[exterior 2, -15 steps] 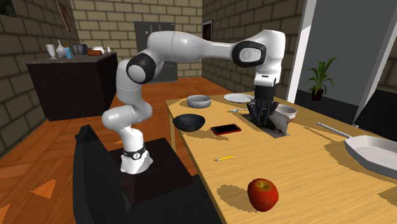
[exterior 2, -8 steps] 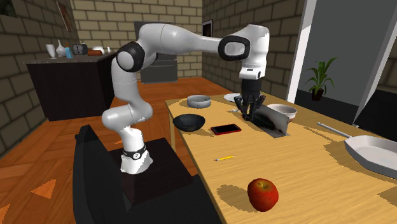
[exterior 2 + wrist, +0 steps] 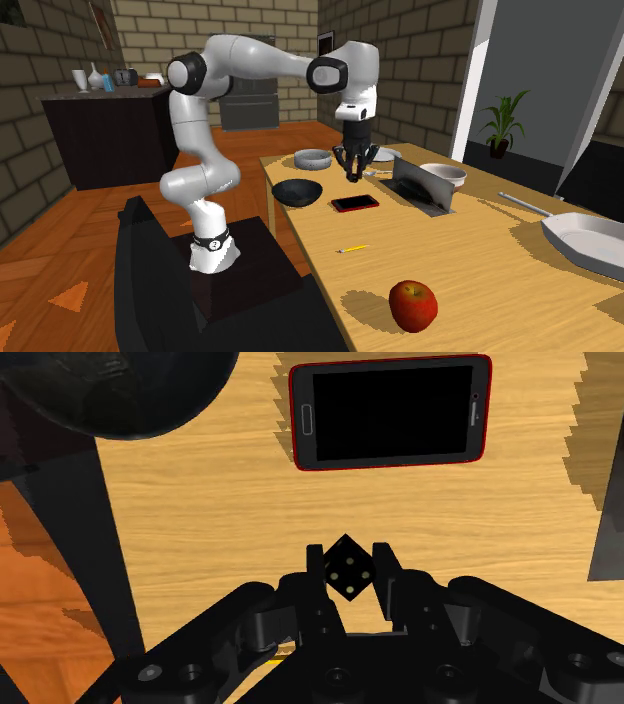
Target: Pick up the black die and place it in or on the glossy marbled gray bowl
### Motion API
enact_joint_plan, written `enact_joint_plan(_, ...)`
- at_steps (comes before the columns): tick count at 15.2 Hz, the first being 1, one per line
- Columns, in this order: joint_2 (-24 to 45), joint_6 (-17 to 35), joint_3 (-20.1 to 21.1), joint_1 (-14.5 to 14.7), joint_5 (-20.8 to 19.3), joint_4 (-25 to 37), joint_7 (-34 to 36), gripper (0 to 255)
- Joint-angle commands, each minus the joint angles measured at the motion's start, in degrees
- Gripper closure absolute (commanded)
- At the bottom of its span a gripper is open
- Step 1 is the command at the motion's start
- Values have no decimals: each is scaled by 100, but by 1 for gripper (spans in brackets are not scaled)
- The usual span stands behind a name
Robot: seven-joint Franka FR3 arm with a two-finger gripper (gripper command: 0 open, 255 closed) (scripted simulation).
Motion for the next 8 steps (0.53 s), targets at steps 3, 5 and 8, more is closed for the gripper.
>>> enact_joint_plan(3, -1113, -126, -342, 227, 553, -881, -352, 255)
enact_joint_plan(5, -1614, -242, -506, 383, 740, -1254, -463, 255)
enact_joint_plan(8, -2341, -467, -734, 635, 953, -1762, -573, 255)
